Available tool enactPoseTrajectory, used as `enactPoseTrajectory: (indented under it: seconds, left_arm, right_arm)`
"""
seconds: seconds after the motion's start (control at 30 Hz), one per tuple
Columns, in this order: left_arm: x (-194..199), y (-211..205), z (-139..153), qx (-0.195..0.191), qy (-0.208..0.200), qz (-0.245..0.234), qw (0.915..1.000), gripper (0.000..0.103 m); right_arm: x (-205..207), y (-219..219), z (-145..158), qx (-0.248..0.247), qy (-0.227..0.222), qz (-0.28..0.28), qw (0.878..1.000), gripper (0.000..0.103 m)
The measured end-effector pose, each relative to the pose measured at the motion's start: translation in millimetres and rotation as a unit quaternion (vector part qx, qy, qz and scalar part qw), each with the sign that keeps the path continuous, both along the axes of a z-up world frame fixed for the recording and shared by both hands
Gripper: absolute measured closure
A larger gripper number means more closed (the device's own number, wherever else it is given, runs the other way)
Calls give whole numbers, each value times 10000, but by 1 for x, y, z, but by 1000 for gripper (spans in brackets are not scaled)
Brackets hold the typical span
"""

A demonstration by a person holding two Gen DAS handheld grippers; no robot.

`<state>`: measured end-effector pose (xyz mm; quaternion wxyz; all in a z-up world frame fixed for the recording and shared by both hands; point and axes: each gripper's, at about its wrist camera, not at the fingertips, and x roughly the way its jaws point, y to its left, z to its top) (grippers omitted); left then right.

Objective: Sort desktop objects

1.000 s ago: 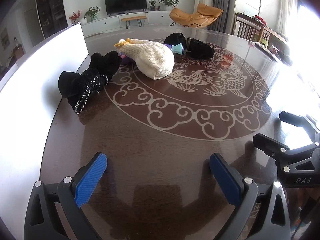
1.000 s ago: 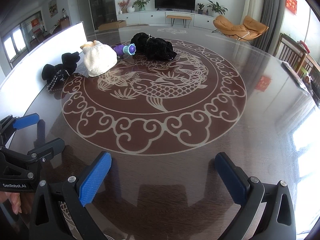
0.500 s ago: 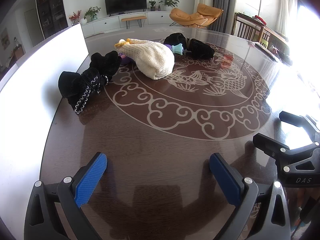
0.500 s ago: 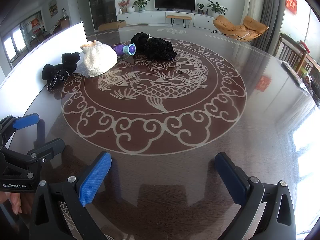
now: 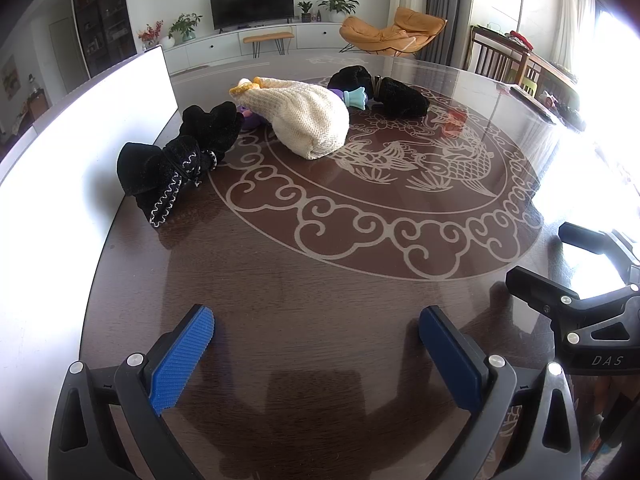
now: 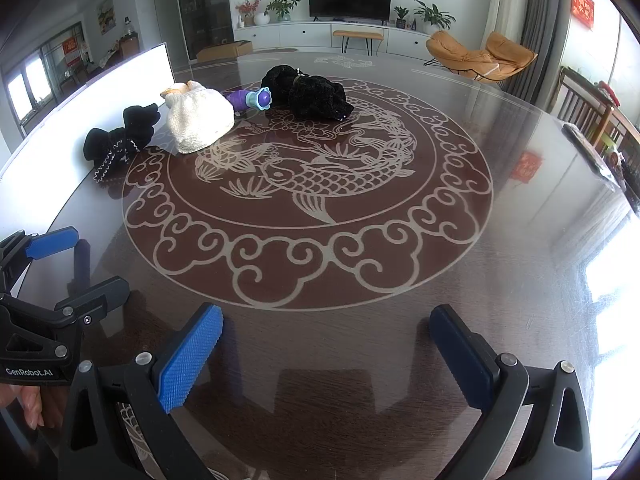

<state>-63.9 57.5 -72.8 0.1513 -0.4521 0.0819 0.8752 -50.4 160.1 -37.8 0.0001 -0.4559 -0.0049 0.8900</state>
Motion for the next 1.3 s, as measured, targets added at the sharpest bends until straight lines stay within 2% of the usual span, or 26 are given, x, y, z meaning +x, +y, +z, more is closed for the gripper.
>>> enactPoseTrajectory:
  seconds: [0.77,0.87,0.9,1.0,1.1,1.23,1.3]
  left_arm:
    - [0,0,0,-1,-2,-2,10000,0]
    - [-4,1,2,-15,-73,-170,9998,0]
    - [-7,2,7,-107,39,-226,9997,0]
    - [-24,1,28,-502,489,-223,9973,0]
    - [-60,-1,41,-700,611,-172,9955,0]
    - [-107,-4,40,-851,637,-61,9943,0]
    - [-126,-9,30,-924,467,31,9946,0]
  right_arm:
    - [0,0,0,0,0,-1,10000,0]
    - [0,0,0,0,0,-1,10000,0]
    - [0,0,0,0,0,-1,10000,0]
    - [0,0,0,0,1,-1,10000,0]
    - [0,0,0,-2,-3,-4,10000,0]
    - [0,0,0,-4,-4,-5,10000,0]
    - [0,0,0,-4,-4,-4,10000,0]
